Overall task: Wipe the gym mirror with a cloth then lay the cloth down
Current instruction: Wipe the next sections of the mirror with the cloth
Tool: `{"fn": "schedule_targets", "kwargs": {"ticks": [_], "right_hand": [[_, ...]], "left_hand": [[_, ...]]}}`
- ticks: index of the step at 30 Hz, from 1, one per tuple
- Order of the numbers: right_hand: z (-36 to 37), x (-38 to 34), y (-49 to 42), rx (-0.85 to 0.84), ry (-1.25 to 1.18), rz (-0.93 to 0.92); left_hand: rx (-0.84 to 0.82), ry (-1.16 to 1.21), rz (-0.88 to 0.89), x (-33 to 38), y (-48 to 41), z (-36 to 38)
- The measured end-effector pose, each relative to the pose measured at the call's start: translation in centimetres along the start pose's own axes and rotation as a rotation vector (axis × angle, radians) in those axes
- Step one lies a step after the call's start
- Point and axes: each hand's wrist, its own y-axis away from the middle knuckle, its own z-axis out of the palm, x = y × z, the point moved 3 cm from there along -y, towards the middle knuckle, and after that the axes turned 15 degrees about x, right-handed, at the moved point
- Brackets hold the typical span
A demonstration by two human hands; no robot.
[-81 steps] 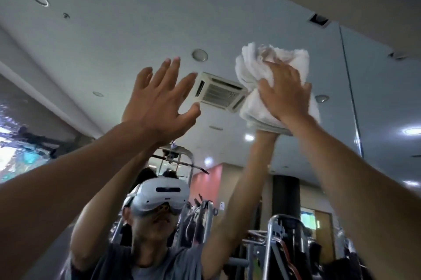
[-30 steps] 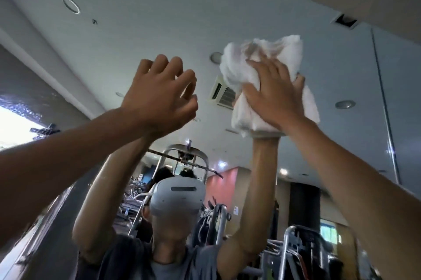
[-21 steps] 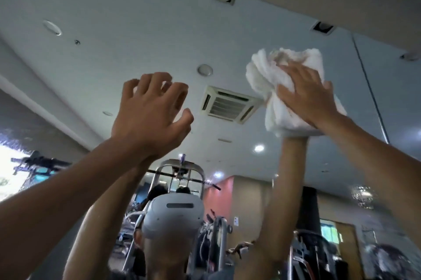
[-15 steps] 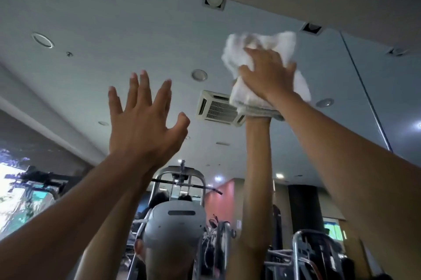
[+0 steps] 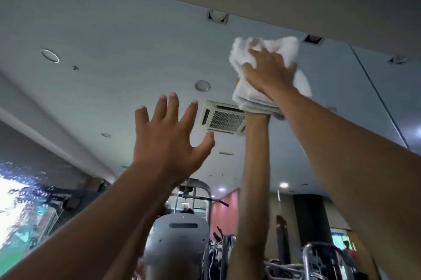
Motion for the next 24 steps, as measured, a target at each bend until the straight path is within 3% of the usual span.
{"fn": "schedule_targets", "kwargs": {"ticks": [3,7,9,13,15,17,20,24], "right_hand": [[-1.1,-5.1,2.8,-0.061,-0.100,-0.323],[-3.1,-3.3,7.6,-0.149,-0.312,-0.672],[-2.8,-0.5,5.8,-0.135,-0.291,-0.623],[-0.8,-1.6,1.9,0.022,-0.046,-0.010],[-0.5,-5.9,1.9,0.073,0.027,0.084],[-0.6,-9.8,2.9,0.071,-0.010,-0.008],[-1.2,-13.1,6.1,-0.005,-0.121,-0.290],[-3.7,-10.4,10.2,-0.167,-0.239,-0.632]], "left_hand": [[0.059,0.039,0.175,-2.8,0.0,-0.3],[0.093,0.134,0.245,-5.1,1.1,0.0],[0.086,0.205,0.198,-5.4,1.6,0.2],[0.106,0.205,0.145,-5.5,1.7,0.1],[0.096,0.186,0.041,-5.8,1.7,0.2],[0.087,0.183,-0.038,-6.1,1.7,0.3],[0.067,0.199,-0.037,-6.3,2.1,0.2],[0.027,0.211,0.016,-6.7,4.2,-0.1]]}}
